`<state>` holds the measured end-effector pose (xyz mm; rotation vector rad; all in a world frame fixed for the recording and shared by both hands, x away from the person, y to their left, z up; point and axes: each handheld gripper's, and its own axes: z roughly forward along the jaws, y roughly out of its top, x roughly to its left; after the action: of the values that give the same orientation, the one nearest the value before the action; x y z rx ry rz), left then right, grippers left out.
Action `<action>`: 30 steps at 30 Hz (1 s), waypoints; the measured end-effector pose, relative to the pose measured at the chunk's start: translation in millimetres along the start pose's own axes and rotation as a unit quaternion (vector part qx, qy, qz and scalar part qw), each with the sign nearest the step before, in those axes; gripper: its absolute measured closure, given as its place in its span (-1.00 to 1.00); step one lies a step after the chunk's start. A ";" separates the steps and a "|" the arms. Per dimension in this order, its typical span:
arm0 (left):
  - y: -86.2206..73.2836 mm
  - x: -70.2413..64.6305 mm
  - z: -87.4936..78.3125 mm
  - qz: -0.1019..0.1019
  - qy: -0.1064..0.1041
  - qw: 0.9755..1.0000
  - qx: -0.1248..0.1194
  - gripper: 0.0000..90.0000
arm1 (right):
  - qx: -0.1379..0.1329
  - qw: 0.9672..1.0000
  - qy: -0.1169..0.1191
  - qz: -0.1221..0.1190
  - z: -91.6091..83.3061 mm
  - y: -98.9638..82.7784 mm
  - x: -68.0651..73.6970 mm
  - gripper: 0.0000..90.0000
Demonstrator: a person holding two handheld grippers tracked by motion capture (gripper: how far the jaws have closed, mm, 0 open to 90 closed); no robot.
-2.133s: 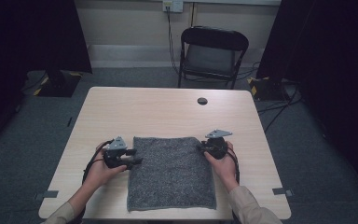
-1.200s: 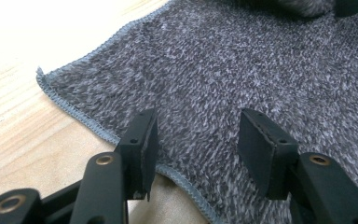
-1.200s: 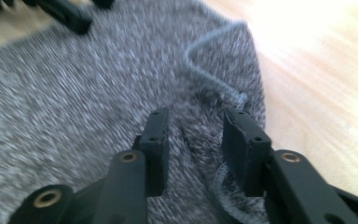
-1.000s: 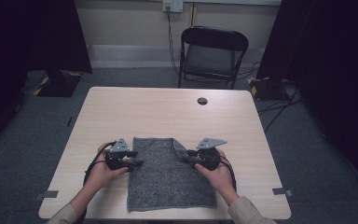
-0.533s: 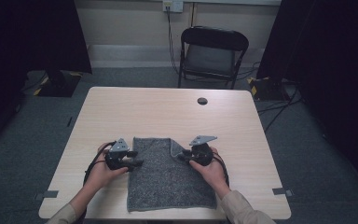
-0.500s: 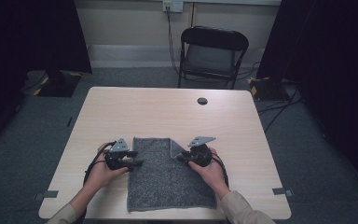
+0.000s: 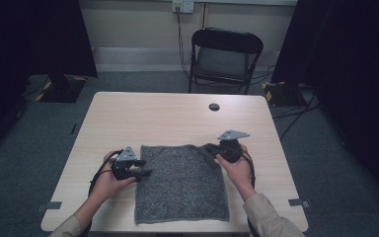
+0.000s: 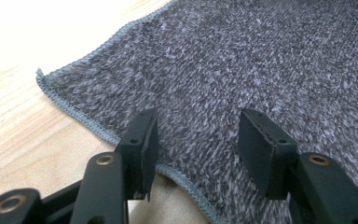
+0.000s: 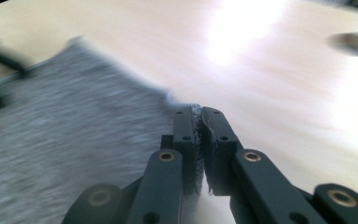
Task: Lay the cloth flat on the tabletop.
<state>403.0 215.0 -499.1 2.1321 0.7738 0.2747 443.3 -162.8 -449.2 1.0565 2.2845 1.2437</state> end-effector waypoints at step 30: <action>18.3 45.0 12.5 -0.042 0.069 0.997 -0.012 -0.03 | 0.033 0.993 0.065 -0.090 27.2 -32.5 97.3 -0.34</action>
<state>451.8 226.1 -496.0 2.0675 0.9333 0.3881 379.6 -86.2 -485.7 0.7884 2.4713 1.2042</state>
